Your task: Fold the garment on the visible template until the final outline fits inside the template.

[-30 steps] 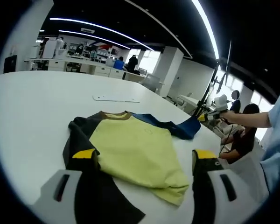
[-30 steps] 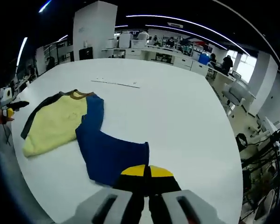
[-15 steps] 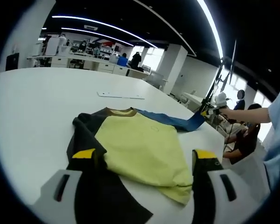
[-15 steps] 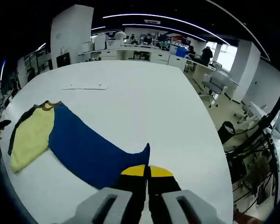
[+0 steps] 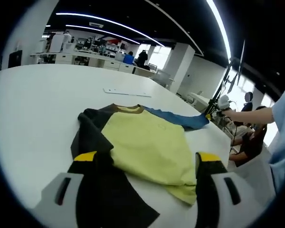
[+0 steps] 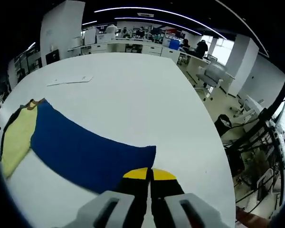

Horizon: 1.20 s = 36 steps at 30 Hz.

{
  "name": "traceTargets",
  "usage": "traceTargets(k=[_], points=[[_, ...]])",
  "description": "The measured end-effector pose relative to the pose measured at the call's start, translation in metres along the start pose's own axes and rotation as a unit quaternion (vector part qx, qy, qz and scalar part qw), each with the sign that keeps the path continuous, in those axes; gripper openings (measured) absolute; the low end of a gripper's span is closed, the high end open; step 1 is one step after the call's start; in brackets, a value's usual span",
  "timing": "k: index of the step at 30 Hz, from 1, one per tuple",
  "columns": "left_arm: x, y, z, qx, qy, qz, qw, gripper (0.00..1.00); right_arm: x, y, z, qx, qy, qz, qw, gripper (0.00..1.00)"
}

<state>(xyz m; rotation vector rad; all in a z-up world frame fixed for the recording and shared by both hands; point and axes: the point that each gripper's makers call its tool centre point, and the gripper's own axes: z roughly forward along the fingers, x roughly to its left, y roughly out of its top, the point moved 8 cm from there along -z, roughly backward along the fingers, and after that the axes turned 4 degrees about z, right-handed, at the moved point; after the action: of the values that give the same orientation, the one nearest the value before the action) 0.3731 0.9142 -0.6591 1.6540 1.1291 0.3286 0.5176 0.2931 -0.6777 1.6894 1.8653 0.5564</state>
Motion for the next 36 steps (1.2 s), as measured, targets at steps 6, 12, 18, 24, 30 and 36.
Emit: traceTargets(k=[6, 12, 18, 24, 30, 36], points=[[0.002, -0.008, 0.002, 0.004, 0.004, -0.012, 0.9999, 0.81, -0.002, -0.005, 0.013, 0.018, -0.008, 0.005, 0.9998, 0.0], [0.001, -0.013, 0.005, 0.004, 0.003, -0.019, 0.9998, 0.81, 0.002, -0.011, 0.015, 0.023, -0.009, -0.007, 0.9997, 0.0], [0.001, -0.012, 0.005, 0.0, 0.002, -0.019, 0.9998, 0.81, -0.003, -0.013, 0.015, 0.013, -0.008, -0.001, 0.9999, 0.02], [-0.001, -0.011, 0.003, -0.004, 0.001, -0.017, 0.9998, 0.81, -0.003, -0.017, 0.004, 0.001, 0.0, -0.008, 1.0, 0.19], [-0.002, -0.009, -0.005, -0.012, 0.003, -0.016, 0.9998, 0.81, 0.004, -0.018, -0.013, -0.027, 0.026, -0.011, 0.9992, 0.23], [0.0, -0.006, -0.012, -0.016, 0.008, -0.012, 0.9998, 0.81, 0.018, -0.015, -0.034, -0.06, 0.063, -0.016, 0.996, 0.36]])
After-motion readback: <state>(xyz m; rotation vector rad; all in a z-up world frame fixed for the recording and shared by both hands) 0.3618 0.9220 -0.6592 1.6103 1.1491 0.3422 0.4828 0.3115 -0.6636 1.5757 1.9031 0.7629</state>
